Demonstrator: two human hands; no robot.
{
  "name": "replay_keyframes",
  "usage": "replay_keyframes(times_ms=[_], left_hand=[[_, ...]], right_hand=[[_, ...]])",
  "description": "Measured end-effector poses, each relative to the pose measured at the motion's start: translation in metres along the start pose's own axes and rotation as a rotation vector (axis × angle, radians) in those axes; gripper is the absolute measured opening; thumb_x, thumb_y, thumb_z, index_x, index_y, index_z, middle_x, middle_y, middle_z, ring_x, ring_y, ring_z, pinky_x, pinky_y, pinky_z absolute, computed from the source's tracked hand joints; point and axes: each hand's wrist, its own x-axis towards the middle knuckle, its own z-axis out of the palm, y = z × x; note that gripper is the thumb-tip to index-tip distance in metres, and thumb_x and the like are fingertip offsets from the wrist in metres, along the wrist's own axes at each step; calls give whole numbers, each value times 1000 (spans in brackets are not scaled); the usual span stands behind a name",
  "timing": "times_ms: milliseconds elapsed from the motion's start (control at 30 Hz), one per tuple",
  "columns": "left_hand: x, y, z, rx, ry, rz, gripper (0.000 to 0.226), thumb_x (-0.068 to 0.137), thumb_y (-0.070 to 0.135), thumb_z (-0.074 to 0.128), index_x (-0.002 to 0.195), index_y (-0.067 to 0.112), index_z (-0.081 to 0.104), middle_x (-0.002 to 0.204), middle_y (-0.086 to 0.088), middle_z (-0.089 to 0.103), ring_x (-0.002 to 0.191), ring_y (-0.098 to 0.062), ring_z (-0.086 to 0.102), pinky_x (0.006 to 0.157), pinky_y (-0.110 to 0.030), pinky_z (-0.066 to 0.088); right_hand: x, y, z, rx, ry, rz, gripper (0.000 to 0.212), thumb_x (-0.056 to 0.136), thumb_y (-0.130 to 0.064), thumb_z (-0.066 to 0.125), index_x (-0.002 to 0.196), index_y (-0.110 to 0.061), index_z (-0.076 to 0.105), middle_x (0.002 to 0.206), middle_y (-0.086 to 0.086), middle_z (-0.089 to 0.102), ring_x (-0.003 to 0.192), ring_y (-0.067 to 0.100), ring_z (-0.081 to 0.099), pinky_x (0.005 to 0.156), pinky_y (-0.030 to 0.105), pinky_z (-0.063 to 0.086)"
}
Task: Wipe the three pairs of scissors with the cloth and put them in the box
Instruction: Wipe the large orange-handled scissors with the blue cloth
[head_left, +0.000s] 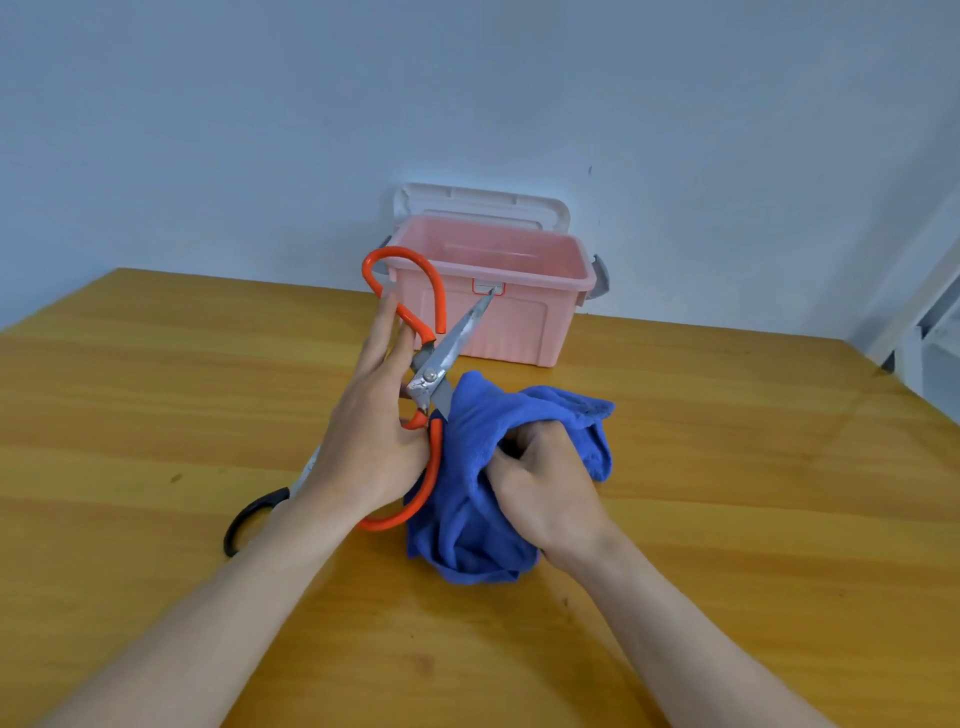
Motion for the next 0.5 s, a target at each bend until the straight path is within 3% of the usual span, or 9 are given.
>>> replay_keyframes(times_ms=[100,200,333,400,500], left_hand=[[3,-3,-6,-8,29,-29,102,69,-23,55,151,32,26,159,27,-6,137,-16,42,64,-8,46],[4,-2,-9,37,25,-38,101,70,-23,54,150,34,28,158,32,-5,125,-16,53,52,-16,47],[10,-12,-19,109,46,-67,91,73,-17,61,151,21,33,158,30,-6,123,-18,55,59,-21,52],[9,-13,-23,169,29,-96,89,74,-14,63,151,18,32,157,31,-8,123,-15,54,61,-30,55],[2,-3,-20,252,-66,-91,95,73,-13,61,152,27,27,154,35,-12,103,-16,61,55,-41,54]], right_hand=[[-1,-1,-6,-6,-59,-2,29,90,2,52,62,-6,50,56,2,50,56,9,47,53,24,38],[-3,-3,-15,-28,-116,-9,20,88,2,56,68,-2,55,63,12,55,62,11,52,58,29,43],[-4,-5,-36,-9,-166,-11,22,81,0,56,64,-11,50,58,-7,50,57,4,46,53,21,38],[-2,-2,-47,-28,-46,-7,18,78,-5,56,62,-7,49,58,-5,50,56,6,45,51,25,37],[4,9,-54,-165,269,-111,35,81,3,57,55,-13,41,49,-12,41,47,5,36,45,23,29]])
